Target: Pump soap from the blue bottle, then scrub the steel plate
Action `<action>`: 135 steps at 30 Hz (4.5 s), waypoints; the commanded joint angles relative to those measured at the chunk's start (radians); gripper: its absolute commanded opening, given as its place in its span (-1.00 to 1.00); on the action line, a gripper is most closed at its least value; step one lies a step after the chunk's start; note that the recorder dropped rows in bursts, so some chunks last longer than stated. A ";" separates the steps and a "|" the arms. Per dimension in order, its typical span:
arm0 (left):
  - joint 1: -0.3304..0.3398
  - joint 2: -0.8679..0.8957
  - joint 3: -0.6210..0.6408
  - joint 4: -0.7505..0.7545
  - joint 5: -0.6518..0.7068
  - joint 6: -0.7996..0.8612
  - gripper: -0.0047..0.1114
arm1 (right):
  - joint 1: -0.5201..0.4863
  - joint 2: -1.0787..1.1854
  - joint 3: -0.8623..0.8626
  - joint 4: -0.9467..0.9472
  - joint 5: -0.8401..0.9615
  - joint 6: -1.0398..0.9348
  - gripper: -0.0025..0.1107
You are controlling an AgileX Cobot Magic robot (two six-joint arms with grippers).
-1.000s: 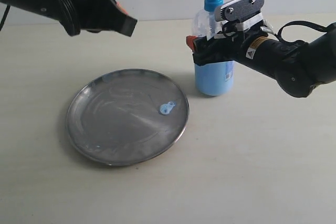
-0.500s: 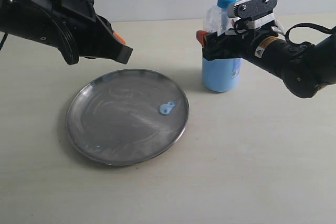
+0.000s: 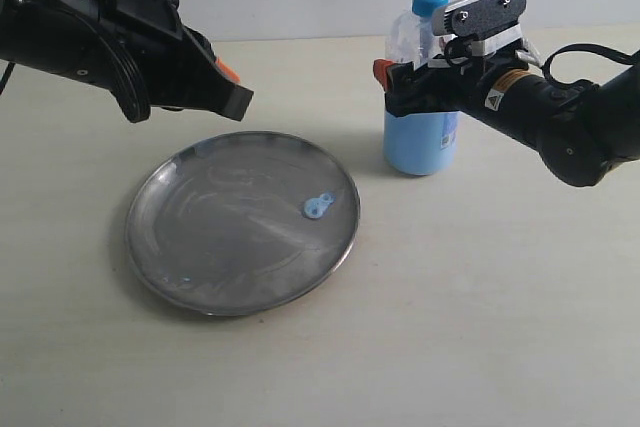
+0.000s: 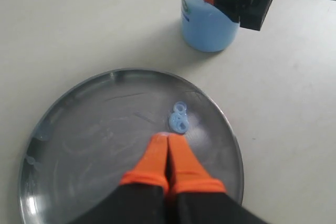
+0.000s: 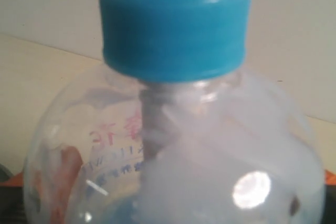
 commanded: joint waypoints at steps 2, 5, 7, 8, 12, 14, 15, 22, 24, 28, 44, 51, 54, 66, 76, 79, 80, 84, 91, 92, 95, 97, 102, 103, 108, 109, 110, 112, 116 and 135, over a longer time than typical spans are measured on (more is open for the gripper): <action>-0.005 -0.007 0.004 -0.010 -0.012 0.023 -0.92 | -0.002 -0.003 0.009 -0.010 -0.039 0.000 -0.35; -0.005 -0.007 0.004 -0.010 -0.012 0.023 -0.92 | -0.002 -0.003 0.009 -0.008 -0.035 0.000 0.04; -0.005 -0.007 0.004 -0.010 -0.012 0.023 -0.92 | -0.002 -0.003 0.009 -0.008 -0.034 0.000 0.30; -0.005 -0.007 0.004 -0.010 -0.012 0.023 -0.92 | -0.002 -0.003 0.009 -0.008 -0.034 0.000 0.38; -0.005 -0.007 0.004 -0.010 -0.012 0.023 -0.92 | -0.002 -0.003 0.009 -0.008 -0.034 0.000 0.67; -0.005 -0.007 0.004 -0.010 -0.012 0.023 -0.92 | -0.002 -0.003 0.009 -0.008 -0.033 0.000 0.73; -0.005 -0.007 0.004 -0.010 -0.012 0.023 -0.92 | -0.002 -0.003 0.009 -0.010 -0.033 0.000 0.76; -0.005 -0.007 0.004 -0.010 -0.012 0.023 -0.92 | -0.002 -0.015 0.009 -0.050 -0.008 0.000 0.82; -0.005 -0.007 0.004 -0.010 -0.014 0.023 -0.92 | -0.002 -0.023 0.009 -0.056 -0.001 0.000 0.82; -0.005 -0.007 0.004 -0.010 -0.014 0.023 -0.92 | -0.002 -0.035 0.009 -0.054 0.022 0.000 0.82; -0.005 -0.007 0.004 -0.010 -0.014 0.023 -0.92 | -0.002 -0.043 0.007 -0.054 0.021 -0.009 0.90; -0.005 -0.007 0.004 -0.010 -0.014 0.023 -0.92 | -0.002 -0.123 0.007 -0.056 0.094 -0.007 0.90; -0.005 -0.007 0.004 -0.010 -0.014 0.023 -0.92 | 0.000 -0.158 0.007 -0.056 0.128 -0.007 0.90; -0.005 -0.007 0.004 -0.015 -0.025 0.023 -0.92 | 0.000 -0.289 0.007 -0.057 0.237 0.077 0.90; -0.005 -0.007 0.004 -0.015 -0.033 0.044 -0.92 | 0.006 -0.389 0.007 -0.154 0.458 0.171 0.90; -0.005 -0.007 0.004 -0.015 -0.033 0.044 -0.92 | 0.030 -0.422 0.007 -0.168 0.520 0.190 0.90; -0.005 -0.007 0.004 -0.015 -0.033 0.044 -0.92 | 0.041 -0.435 0.007 -0.168 0.547 0.192 0.90; -0.005 -0.007 0.004 -0.015 -0.038 0.044 -0.92 | 0.089 -0.494 0.007 -0.167 0.678 0.209 0.90; -0.005 -0.007 0.004 -0.015 -0.047 0.044 -0.92 | 0.152 -0.638 0.007 -0.167 1.035 0.209 0.90; -0.005 -0.007 0.004 -0.015 -0.047 0.044 -0.92 | 0.152 -0.664 0.007 -0.160 1.086 0.209 0.90; -0.005 -0.007 0.004 -0.042 -0.047 0.044 -0.92 | 0.152 -0.754 0.007 -0.164 1.232 0.201 0.90; -0.006 -0.005 0.004 -0.053 -0.047 0.044 -0.92 | 0.152 -0.817 0.007 -0.160 1.341 0.153 0.90; -0.006 -0.005 0.004 -0.056 -0.047 0.046 -0.92 | 0.152 -0.989 0.007 -0.132 1.523 0.096 0.90; -0.006 -0.005 0.004 -0.056 -0.047 0.046 -0.92 | 0.152 -1.017 0.007 -0.110 1.550 0.088 0.89; -0.006 -0.005 0.004 -0.098 -0.051 0.053 -0.92 | 0.152 -1.189 0.007 0.012 1.662 0.015 0.81; -0.006 -0.005 0.004 -0.110 -0.051 0.053 -0.92 | 0.152 -1.226 0.007 0.027 1.672 0.016 0.79; -0.006 -0.005 0.004 -0.117 -0.051 0.053 -0.92 | 0.152 -1.261 0.007 0.043 1.676 0.016 0.78; -0.006 -0.005 0.004 -0.136 -0.051 0.053 -0.92 | 0.152 -1.329 0.007 0.065 1.686 0.016 0.75; -0.006 -0.005 0.004 -0.185 -0.051 0.049 -0.92 | 0.152 -1.449 0.007 0.081 1.703 0.017 0.70; -0.008 -0.007 0.062 -0.247 -0.064 0.106 -0.92 | 0.152 -1.572 0.007 0.132 1.673 -0.105 -0.82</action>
